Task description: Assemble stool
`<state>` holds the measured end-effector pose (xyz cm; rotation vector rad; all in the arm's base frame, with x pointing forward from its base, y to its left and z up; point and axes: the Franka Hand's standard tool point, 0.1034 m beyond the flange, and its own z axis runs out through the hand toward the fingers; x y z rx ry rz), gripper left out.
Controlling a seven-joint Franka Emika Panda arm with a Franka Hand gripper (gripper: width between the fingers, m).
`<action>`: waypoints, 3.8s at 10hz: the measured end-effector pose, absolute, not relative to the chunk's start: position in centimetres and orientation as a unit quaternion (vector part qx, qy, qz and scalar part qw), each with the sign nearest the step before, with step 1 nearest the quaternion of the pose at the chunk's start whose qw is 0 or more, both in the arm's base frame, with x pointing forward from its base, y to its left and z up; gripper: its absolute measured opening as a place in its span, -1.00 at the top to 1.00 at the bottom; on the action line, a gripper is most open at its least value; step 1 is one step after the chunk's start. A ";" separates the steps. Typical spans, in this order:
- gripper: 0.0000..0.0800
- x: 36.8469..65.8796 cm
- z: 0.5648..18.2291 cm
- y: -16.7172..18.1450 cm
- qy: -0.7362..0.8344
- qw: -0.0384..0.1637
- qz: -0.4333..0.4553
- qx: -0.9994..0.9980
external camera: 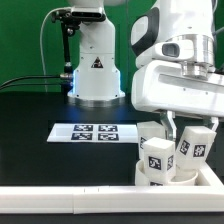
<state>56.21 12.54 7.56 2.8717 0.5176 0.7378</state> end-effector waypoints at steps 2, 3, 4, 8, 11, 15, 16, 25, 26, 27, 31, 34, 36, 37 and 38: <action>-0.61 56.9 10.2 11.6 0.152 0.050 0.233 0.959; -0.61 56.4 10.3 11.5 0.144 0.046 0.186 0.971; -0.62 56.6 11.0 11.6 0.134 0.044 0.147 0.979; -0.62 57.2 11.5 11.9 0.111 0.041 0.091 0.989; -0.62 57.3 11.6 11.6 0.066 0.006 0.061 0.996; -0.62 57.6 11.1 12.9 0.085 0.012 0.056 0.995; -0.62 57.6 11.2 12.8 0.146 0.022 0.052 0.988; -0.62 57.5 10.8 13.5 0.496 0.066 0.009 0.866; -0.62 56.8 9.7 13.8 0.501 0.061 -0.023 0.863; -0.62 57.0 9.0 14.2 0.522 0.062 -0.040 0.850; -0.62 57.0 8.0 13.4 0.609 0.075 -0.052 0.788; 0.05 57.0 8.0 13.3 0.584 0.076 -0.050 0.807; 0.17 57.0 8.0 13.3 0.513 0.079 -0.043 0.854; 0.17 57.0 8.0 13.3 0.487 0.080 -0.040 0.869; 0.17 57.0 8.1 13.2 0.441 0.082 -0.035 0.893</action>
Offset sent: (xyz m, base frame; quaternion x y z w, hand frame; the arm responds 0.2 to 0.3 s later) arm 0.0009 0.0121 0.0144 0.0753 -0.1755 0.0590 0.9798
